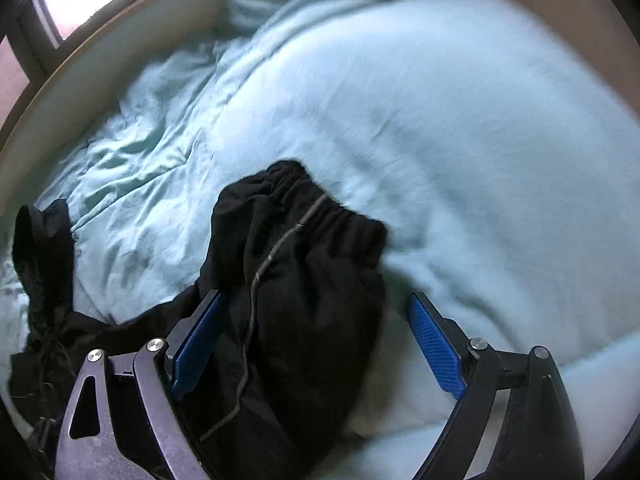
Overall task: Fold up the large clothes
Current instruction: 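Grasp the black jacket's sleeve cuff with the right tool and lift it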
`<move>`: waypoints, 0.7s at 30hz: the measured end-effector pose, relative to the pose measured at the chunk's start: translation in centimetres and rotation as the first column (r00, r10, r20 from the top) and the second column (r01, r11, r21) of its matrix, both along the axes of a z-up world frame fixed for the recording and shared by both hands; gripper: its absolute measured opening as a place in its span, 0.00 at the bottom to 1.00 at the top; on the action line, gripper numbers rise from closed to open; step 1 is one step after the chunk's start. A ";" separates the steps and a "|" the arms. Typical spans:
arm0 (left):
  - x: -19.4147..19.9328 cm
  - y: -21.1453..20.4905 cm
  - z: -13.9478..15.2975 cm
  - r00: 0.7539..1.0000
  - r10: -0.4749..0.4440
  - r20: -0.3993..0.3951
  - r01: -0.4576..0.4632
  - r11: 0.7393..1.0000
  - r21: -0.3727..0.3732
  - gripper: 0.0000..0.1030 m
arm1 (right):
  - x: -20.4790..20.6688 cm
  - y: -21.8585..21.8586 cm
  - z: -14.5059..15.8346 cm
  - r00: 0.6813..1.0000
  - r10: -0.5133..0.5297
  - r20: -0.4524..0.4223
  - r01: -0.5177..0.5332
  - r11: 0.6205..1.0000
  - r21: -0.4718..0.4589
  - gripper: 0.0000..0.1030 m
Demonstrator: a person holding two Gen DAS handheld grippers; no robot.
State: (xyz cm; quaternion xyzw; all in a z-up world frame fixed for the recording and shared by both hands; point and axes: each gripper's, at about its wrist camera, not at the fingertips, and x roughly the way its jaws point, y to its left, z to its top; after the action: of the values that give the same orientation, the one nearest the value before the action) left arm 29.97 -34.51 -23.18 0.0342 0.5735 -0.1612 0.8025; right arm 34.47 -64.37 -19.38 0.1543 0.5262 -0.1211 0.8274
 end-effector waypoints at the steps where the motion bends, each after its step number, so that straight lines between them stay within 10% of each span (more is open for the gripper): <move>1: 0.1 -0.1 -0.3 1.000 -0.003 -0.002 0.003 1.000 0.002 0.80 | 0.3 0.0 -0.3 1.000 0.008 0.001 -0.008 1.000 0.017 0.80; 4: 0.4 -0.1 -0.9 1.000 -0.015 -0.006 0.015 1.000 0.010 0.80 | 0.4 1.0 0.1 0.996 0.085 0.017 -0.086 0.995 0.044 0.24; 6: 0.4 -0.1 -1.1 1.000 -0.027 -0.002 0.027 1.000 0.001 0.80 | -0.7 1.7 1.2 0.991 0.120 0.051 -0.122 0.991 0.049 0.17; 14: 0.8 -1.1 -2.7 0.995 -0.081 -0.053 0.072 0.986 -0.152 0.80 | -12.6 -0.1 10.5 0.982 0.012 0.189 0.020 0.985 -0.169 0.16; 21: 2.7 -3.6 -8.1 0.985 -0.075 -0.153 0.073 0.997 -0.020 0.80 | -14.7 -5.3 2.1 0.980 -0.199 -0.024 0.199 0.980 -0.014 0.15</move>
State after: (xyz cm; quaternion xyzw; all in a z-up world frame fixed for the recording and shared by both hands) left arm 32.63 -38.08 -31.27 0.0374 0.6309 -0.1973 0.7494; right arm 19.81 -69.66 -17.28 0.1997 0.5177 -0.2081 0.8055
